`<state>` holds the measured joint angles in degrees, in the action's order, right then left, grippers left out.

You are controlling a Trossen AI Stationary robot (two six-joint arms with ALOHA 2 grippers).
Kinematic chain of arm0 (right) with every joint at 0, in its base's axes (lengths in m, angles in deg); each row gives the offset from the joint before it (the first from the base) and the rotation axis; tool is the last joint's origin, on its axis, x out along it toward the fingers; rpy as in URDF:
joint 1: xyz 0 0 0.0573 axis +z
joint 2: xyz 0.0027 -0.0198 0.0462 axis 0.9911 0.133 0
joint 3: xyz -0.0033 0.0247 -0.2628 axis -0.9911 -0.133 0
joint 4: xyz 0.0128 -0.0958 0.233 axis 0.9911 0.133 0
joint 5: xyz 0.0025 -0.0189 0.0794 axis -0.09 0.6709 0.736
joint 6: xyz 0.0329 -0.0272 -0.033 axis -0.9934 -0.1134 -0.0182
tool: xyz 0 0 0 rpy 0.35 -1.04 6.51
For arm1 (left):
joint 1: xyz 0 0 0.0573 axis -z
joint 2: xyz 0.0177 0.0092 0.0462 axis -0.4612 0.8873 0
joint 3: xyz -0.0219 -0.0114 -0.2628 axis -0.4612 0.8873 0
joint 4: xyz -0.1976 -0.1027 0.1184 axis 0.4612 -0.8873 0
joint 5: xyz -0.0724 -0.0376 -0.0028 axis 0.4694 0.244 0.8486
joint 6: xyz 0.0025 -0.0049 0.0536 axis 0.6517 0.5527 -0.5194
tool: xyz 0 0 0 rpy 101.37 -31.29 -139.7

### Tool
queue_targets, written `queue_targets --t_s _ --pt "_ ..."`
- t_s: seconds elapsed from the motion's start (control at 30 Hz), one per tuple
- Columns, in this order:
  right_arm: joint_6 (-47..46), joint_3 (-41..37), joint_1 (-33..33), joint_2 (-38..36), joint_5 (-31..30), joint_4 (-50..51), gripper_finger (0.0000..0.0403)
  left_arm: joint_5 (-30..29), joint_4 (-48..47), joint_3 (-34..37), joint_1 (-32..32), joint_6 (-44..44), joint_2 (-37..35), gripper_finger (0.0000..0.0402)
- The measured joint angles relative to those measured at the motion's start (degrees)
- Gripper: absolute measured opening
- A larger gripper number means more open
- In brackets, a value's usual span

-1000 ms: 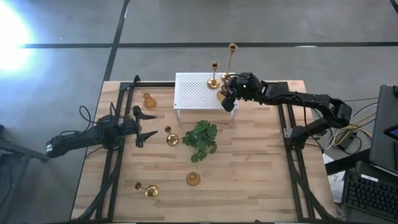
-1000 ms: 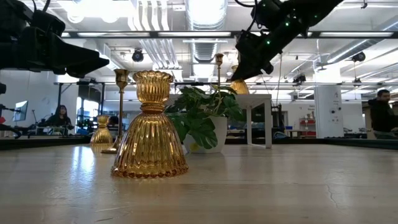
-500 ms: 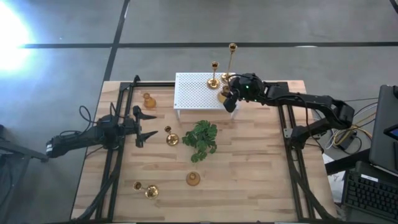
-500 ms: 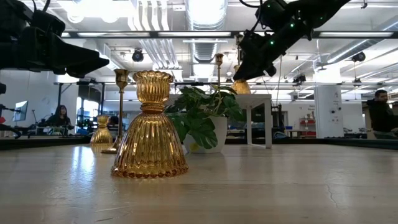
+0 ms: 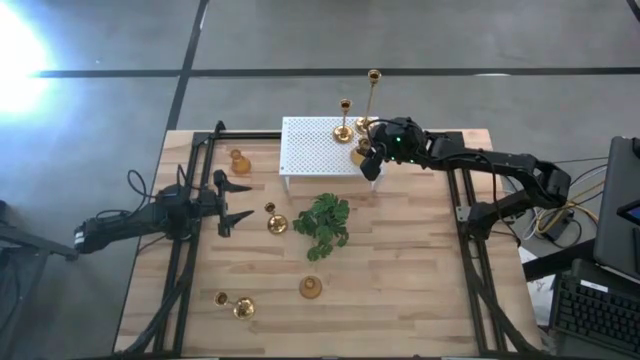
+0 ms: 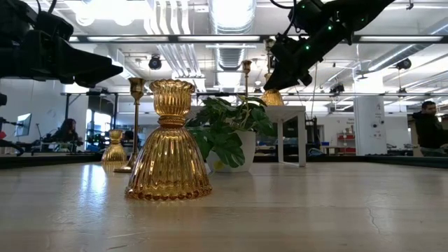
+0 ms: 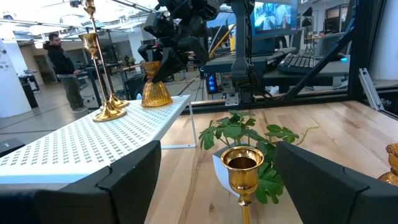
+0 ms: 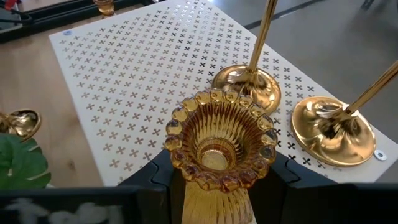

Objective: Pick & Place candle stick holders
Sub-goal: Put the yellow glass candle holder on the shelf

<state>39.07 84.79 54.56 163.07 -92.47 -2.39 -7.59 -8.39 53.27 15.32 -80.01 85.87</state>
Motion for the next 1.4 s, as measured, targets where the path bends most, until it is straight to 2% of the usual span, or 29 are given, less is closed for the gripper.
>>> queue_targets --t_s 0.2,0.47,0.9,1.4 --pt "0.90 0.00 -0.23 0.02 0.00 -0.21 0.0121 0.00 0.00 0.00 0.00 -0.01 0.01 0.0319" --pt "2.81 -0.09 -0.37 0.13 -0.46 -0.73 0.0151 0.00 0.00 0.00 0.00 -0.01 -0.01 0.0319" --pt "4.11 -0.09 -0.34 0.13 -0.39 -1.87 0.0139 0.00 0.00 0.00 0.00 0.01 -0.01 0.0319" --pt "2.58 -0.09 -0.41 0.11 -0.44 -2.13 0.0223 0.00 0.00 0.00 0.02 -0.01 -0.01 0.0319"
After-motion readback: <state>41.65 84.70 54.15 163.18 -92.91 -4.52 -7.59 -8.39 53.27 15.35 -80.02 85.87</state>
